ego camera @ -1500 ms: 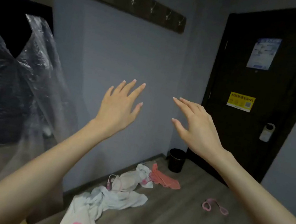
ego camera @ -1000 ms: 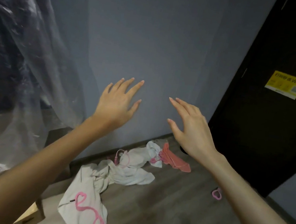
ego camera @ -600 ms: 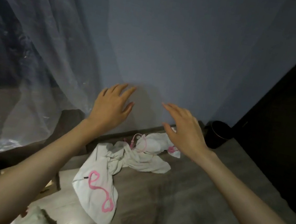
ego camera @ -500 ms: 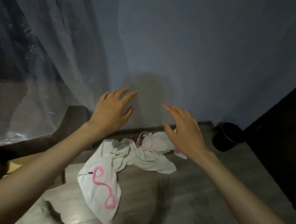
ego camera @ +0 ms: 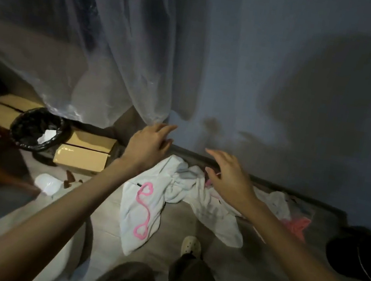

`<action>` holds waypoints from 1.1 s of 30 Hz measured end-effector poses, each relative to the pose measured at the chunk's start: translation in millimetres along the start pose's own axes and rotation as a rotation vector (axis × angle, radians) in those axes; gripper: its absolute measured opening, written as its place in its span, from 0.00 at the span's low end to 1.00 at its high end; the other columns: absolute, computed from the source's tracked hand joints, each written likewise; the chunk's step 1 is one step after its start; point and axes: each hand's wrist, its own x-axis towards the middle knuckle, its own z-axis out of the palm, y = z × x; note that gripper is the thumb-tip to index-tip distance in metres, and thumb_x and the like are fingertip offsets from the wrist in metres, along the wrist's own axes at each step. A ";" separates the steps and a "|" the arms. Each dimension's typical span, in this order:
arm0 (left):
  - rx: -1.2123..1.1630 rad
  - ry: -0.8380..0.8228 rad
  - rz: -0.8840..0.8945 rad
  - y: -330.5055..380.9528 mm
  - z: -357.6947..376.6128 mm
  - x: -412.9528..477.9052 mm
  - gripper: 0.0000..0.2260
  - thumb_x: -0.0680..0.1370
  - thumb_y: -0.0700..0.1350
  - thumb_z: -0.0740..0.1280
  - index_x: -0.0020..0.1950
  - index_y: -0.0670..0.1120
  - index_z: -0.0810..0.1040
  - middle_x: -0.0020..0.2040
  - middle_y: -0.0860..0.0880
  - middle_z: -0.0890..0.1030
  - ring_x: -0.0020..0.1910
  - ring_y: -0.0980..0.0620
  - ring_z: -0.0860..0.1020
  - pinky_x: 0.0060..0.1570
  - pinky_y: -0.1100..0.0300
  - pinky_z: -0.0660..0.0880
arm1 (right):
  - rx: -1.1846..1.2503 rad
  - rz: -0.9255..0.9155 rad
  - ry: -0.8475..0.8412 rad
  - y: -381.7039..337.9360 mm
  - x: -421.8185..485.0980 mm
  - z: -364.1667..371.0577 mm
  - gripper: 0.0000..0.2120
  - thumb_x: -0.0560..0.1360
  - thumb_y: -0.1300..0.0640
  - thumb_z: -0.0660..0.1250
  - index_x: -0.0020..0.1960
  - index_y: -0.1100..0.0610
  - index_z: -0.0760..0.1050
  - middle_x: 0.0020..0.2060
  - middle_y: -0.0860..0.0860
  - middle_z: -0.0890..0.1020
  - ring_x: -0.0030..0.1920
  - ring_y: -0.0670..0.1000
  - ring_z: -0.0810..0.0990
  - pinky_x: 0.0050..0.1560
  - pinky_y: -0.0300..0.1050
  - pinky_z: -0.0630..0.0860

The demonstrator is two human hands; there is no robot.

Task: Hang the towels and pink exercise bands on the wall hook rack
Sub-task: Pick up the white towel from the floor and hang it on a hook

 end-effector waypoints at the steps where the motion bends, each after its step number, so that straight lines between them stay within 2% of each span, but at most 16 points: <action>1: -0.013 0.013 -0.033 -0.2 4.6 2.4 0.19 0.79 0.49 0.60 0.71 0.51 0.67 0.67 0.46 0.73 0.62 0.43 0.74 0.57 0.49 0.74 | 0.011 -0.026 -0.027 8.6 10.1 0.9 0.21 0.77 0.54 0.61 0.70 0.51 0.66 0.66 0.49 0.72 0.63 0.52 0.70 0.62 0.50 0.70; 6: -0.003 -0.002 -0.190 -15.2 38.7 11.3 0.18 0.79 0.50 0.60 0.69 0.51 0.68 0.65 0.46 0.75 0.58 0.44 0.76 0.52 0.52 0.77 | 0.072 -0.107 -0.130 42.2 51.5 17.4 0.20 0.77 0.56 0.63 0.69 0.53 0.69 0.64 0.50 0.75 0.62 0.53 0.72 0.61 0.46 0.68; 12: -0.069 -0.053 -0.331 -44.5 105.4 24.5 0.17 0.80 0.50 0.59 0.68 0.52 0.69 0.65 0.47 0.76 0.59 0.45 0.77 0.52 0.53 0.76 | 0.118 -0.083 -0.185 76.3 89.1 70.7 0.18 0.76 0.56 0.64 0.66 0.53 0.71 0.64 0.50 0.75 0.63 0.54 0.72 0.64 0.50 0.70; 14: -0.081 -0.068 -0.340 -58.2 137.2 29.1 0.17 0.80 0.51 0.58 0.69 0.52 0.69 0.64 0.47 0.76 0.58 0.45 0.76 0.52 0.54 0.76 | 0.142 -0.051 -0.214 90.0 101.7 101.4 0.18 0.77 0.55 0.64 0.66 0.52 0.71 0.64 0.51 0.75 0.64 0.54 0.71 0.64 0.48 0.70; 17: -0.120 -0.097 -0.369 -83.7 197.2 32.8 0.17 0.80 0.51 0.57 0.69 0.53 0.68 0.65 0.48 0.76 0.59 0.46 0.76 0.54 0.53 0.76 | 0.169 -0.018 -0.233 116.3 119.0 161.6 0.17 0.77 0.54 0.64 0.65 0.52 0.72 0.64 0.52 0.75 0.65 0.53 0.72 0.61 0.40 0.65; 22: -0.179 -0.156 -0.459 -134.5 326.4 29.1 0.17 0.80 0.51 0.57 0.69 0.54 0.68 0.66 0.49 0.74 0.61 0.47 0.74 0.56 0.54 0.74 | 0.229 -0.016 -0.259 164.3 145.6 282.8 0.17 0.76 0.56 0.65 0.65 0.55 0.72 0.63 0.51 0.76 0.64 0.51 0.71 0.62 0.35 0.63; 24: -0.206 -0.191 -0.483 -158.2 388.8 23.3 0.17 0.80 0.51 0.57 0.69 0.54 0.67 0.67 0.50 0.73 0.63 0.47 0.73 0.57 0.53 0.73 | 0.227 -0.029 -0.270 188.0 155.0 340.7 0.17 0.76 0.56 0.65 0.65 0.54 0.71 0.64 0.51 0.75 0.65 0.51 0.71 0.64 0.37 0.64; 28: -0.213 -0.252 -0.512 -205.8 515.0 16.0 0.19 0.80 0.53 0.57 0.72 0.54 0.64 0.68 0.49 0.72 0.65 0.47 0.71 0.59 0.53 0.71 | 0.240 -0.027 -0.296 242.0 176.4 457.9 0.19 0.76 0.57 0.65 0.66 0.53 0.70 0.65 0.52 0.73 0.66 0.53 0.70 0.66 0.50 0.69; 30: -0.252 -0.254 -0.518 -225.5 572.4 16.6 0.22 0.80 0.53 0.58 0.73 0.54 0.61 0.68 0.48 0.71 0.66 0.47 0.70 0.58 0.52 0.73 | 0.223 -0.030 -0.292 266.8 188.4 508.8 0.22 0.75 0.57 0.65 0.68 0.52 0.68 0.67 0.52 0.71 0.68 0.53 0.68 0.68 0.48 0.66; 33: -0.286 -0.217 -0.520 -252.4 646.6 22.6 0.25 0.79 0.53 0.60 0.75 0.53 0.59 0.70 0.48 0.68 0.67 0.46 0.68 0.59 0.50 0.72 | 0.153 -0.031 -0.299 300.2 204.8 575.8 0.29 0.76 0.56 0.65 0.73 0.49 0.59 0.72 0.52 0.63 0.72 0.53 0.61 0.70 0.47 0.60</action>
